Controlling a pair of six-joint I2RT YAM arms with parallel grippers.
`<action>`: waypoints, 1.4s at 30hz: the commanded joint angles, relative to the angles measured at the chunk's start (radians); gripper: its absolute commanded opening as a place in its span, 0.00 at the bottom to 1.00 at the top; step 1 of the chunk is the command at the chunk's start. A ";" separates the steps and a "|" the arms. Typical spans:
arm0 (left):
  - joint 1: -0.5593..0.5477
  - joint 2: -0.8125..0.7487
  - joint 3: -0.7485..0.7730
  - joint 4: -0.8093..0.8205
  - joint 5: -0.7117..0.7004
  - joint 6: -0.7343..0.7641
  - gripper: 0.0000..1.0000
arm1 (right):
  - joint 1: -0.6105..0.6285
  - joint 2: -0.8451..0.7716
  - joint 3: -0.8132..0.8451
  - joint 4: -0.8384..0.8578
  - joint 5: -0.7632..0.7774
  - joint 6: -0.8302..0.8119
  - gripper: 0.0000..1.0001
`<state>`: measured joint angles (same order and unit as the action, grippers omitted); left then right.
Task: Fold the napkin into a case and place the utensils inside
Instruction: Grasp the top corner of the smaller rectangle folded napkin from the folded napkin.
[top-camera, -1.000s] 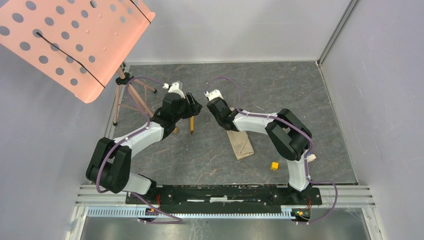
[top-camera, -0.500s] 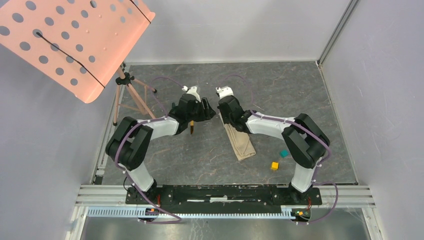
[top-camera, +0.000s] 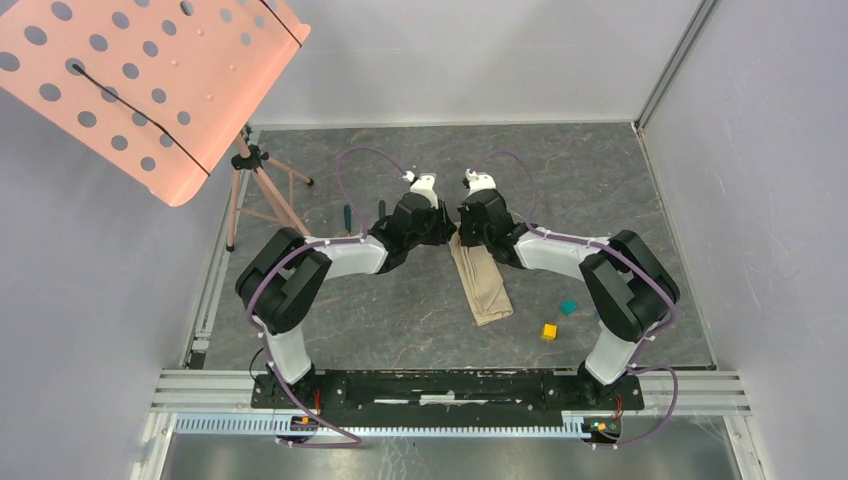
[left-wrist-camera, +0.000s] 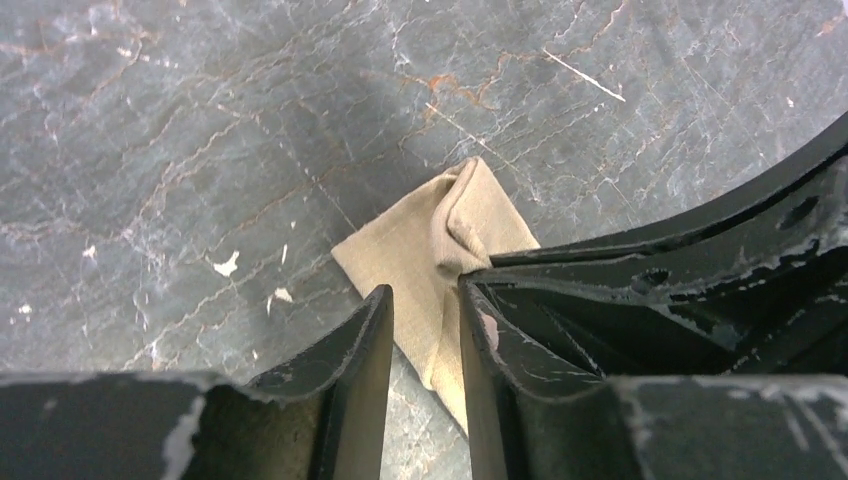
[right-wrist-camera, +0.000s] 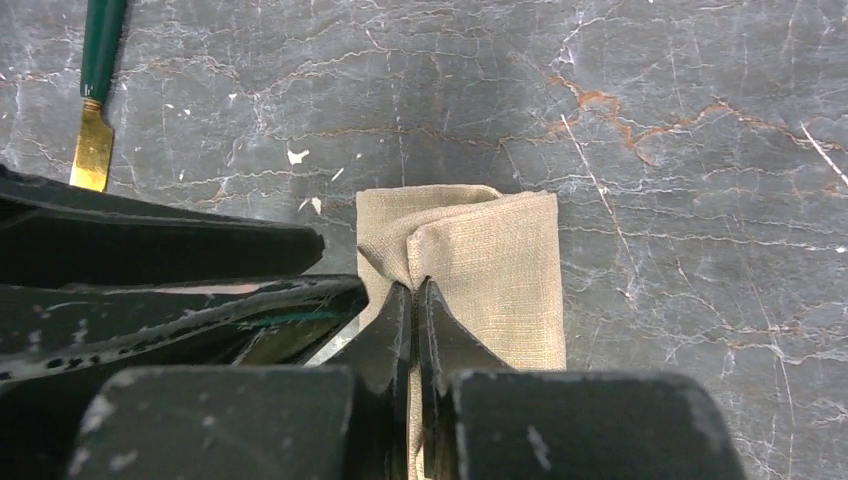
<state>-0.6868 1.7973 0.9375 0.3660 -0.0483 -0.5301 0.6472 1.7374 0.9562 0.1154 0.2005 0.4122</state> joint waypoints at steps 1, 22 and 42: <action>-0.029 0.037 0.070 -0.002 -0.075 0.120 0.36 | -0.023 -0.050 -0.015 0.064 -0.072 0.058 0.00; -0.073 0.082 0.115 -0.088 -0.135 0.159 0.41 | -0.101 -0.094 -0.056 0.122 -0.187 0.102 0.00; -0.124 0.171 0.257 -0.246 -0.239 0.230 0.36 | -0.101 -0.093 -0.048 0.119 -0.198 0.102 0.00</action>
<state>-0.7956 1.9541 1.1481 0.1425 -0.2337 -0.3721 0.5488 1.6684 0.9024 0.1875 0.0139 0.5041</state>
